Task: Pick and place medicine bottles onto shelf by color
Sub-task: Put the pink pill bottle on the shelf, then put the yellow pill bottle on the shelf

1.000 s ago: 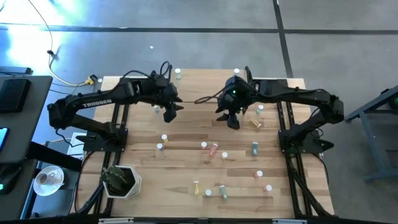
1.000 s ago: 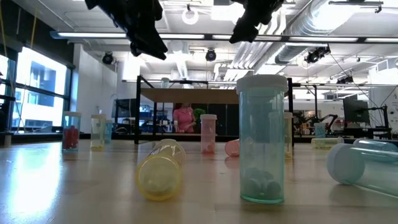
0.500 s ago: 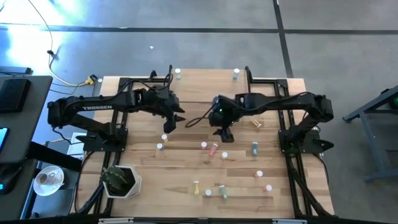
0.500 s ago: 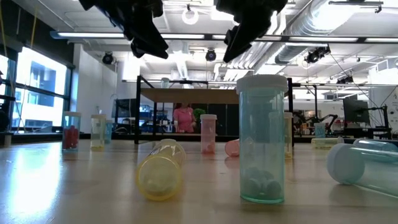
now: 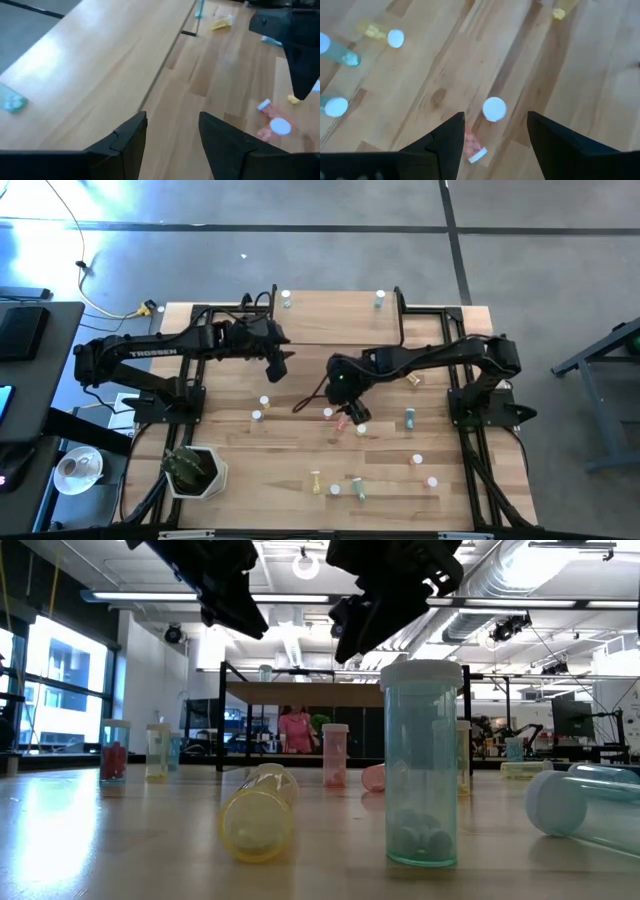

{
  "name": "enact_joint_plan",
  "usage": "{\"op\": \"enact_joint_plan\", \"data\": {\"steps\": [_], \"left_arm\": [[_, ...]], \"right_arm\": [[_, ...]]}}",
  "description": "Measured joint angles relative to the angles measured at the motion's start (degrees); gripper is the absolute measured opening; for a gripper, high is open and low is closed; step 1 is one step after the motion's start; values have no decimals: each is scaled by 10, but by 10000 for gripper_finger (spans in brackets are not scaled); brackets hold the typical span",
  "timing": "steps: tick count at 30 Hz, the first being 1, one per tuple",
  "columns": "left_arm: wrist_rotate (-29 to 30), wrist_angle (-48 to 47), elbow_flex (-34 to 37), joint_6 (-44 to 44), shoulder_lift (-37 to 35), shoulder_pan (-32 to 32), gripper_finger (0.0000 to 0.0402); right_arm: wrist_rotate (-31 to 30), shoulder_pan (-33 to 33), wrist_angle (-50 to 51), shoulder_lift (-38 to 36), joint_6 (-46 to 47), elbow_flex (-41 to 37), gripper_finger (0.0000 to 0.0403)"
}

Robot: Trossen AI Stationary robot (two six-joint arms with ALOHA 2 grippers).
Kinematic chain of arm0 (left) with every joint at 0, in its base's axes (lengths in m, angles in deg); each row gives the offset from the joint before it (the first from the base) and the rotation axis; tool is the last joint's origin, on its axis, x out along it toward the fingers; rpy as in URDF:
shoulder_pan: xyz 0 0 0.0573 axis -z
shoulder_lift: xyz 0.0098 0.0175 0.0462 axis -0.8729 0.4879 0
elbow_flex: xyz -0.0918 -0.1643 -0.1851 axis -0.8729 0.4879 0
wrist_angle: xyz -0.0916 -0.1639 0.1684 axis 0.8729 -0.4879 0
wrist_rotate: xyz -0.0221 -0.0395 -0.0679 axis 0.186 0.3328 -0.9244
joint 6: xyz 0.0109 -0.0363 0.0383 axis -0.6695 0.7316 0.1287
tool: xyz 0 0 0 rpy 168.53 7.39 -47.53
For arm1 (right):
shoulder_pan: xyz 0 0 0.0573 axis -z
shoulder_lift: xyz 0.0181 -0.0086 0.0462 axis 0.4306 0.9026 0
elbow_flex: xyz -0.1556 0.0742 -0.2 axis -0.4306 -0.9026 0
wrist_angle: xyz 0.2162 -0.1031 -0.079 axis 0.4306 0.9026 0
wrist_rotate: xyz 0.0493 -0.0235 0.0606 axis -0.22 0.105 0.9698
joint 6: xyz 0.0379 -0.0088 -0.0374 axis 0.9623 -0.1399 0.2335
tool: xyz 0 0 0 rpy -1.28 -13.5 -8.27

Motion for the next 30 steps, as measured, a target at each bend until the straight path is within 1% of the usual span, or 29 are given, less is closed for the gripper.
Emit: {"op": "enact_joint_plan", "data": {"steps": [5, 10, 14, 18, 20, 24, 30], "left_arm": [[-1, -2, 0, 1, 0, 1, 172], [0, -4, 0, 2, 0, 1, 172], [4, -12, 0, 2, 0, 0, 172], [4, -17, 0, 1, 0, 0, 172], [4, -17, 0, 1, 0, 0, 172], [4, -17, 0, 1, 1, 0, 172], [5, -19, 0, 0, 1, 0, 172]], "right_arm": [[0, -16, -30, 11, -3, 0, 206], [-1, -27, -38, 44, -10, 0, 206], [-23, -27, -46, 68, -11, 0, 206], [-41, -26, -58, 73, -10, 0, 206], [-40, -27, -61, 76, -7, 0, 206], [-17, -25, -66, 96, -2, 1, 206], [-49, -25, -65, 117, -3, 0, 206]]}}
